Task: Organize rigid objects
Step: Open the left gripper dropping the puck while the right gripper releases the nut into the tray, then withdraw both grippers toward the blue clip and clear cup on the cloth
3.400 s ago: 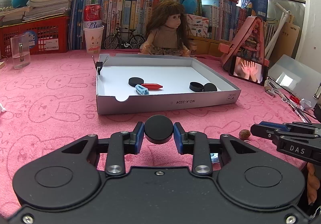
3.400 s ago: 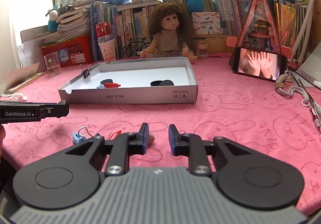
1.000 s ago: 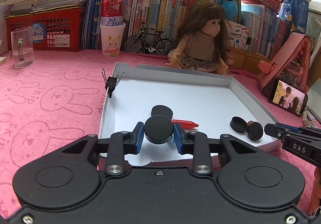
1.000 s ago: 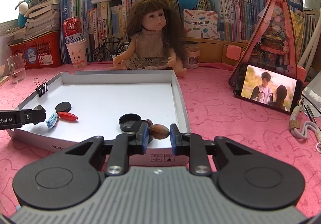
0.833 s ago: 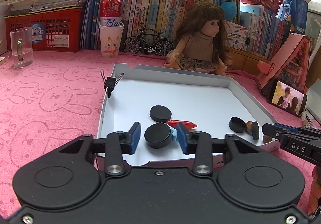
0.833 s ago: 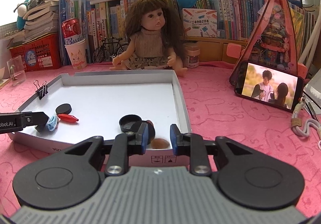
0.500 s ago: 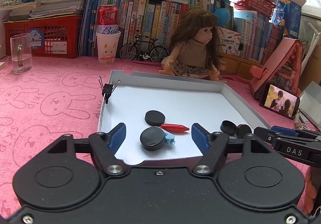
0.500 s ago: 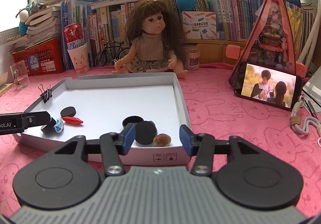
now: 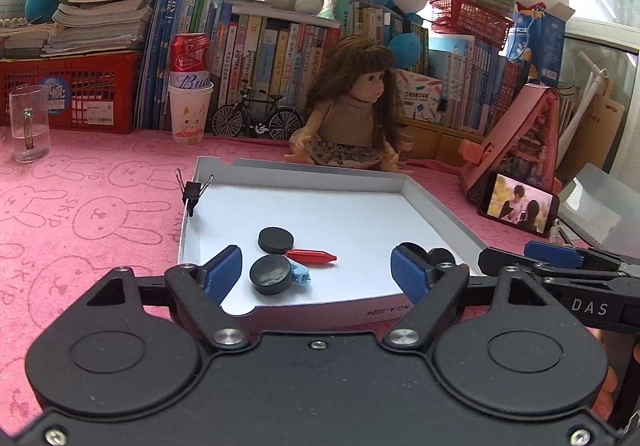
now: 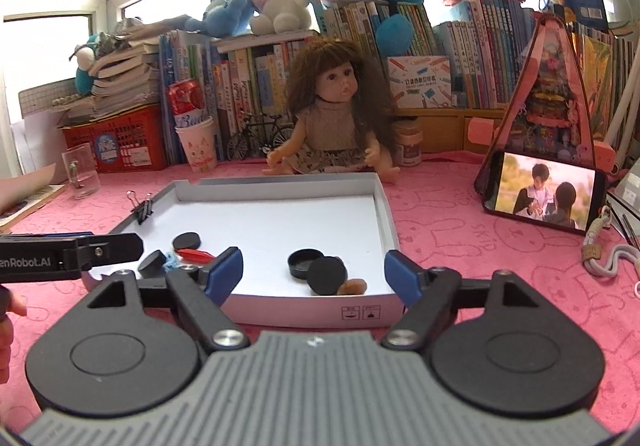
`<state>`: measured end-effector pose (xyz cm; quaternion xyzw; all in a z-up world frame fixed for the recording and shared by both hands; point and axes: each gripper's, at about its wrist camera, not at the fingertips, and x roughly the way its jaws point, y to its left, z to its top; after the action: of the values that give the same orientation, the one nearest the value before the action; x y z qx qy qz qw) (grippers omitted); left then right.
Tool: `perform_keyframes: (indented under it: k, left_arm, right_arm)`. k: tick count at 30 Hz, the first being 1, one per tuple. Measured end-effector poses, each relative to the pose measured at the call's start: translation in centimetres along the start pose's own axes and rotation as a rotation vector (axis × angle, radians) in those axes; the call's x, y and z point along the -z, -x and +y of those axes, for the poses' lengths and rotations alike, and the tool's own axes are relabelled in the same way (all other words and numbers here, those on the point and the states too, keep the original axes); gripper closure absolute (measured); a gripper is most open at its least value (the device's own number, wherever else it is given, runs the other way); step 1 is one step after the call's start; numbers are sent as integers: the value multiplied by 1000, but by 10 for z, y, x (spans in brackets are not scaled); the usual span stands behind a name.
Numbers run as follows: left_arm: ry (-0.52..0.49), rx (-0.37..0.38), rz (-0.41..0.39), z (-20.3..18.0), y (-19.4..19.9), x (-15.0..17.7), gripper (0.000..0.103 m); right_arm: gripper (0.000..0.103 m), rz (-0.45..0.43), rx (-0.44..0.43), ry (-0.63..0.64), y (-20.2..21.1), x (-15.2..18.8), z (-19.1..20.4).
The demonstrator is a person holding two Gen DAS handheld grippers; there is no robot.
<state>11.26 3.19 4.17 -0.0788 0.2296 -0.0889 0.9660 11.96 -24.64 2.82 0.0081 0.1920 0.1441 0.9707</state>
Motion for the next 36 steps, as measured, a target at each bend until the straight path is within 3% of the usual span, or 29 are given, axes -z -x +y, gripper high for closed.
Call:
perform_keyframes:
  k: [12,28,36]
  left_arm:
    - [-36,50,8,-6,29,17,19]
    - [-129,98,91,-19,61,64,22]
    - [-111,158,153,-24,68,76,26]
  right_arm:
    - [13,-5,-32,84,38,23,10]
    - [13,72,-67,85,63,59,14]
    - [13,102,-92,91,72,68,13]
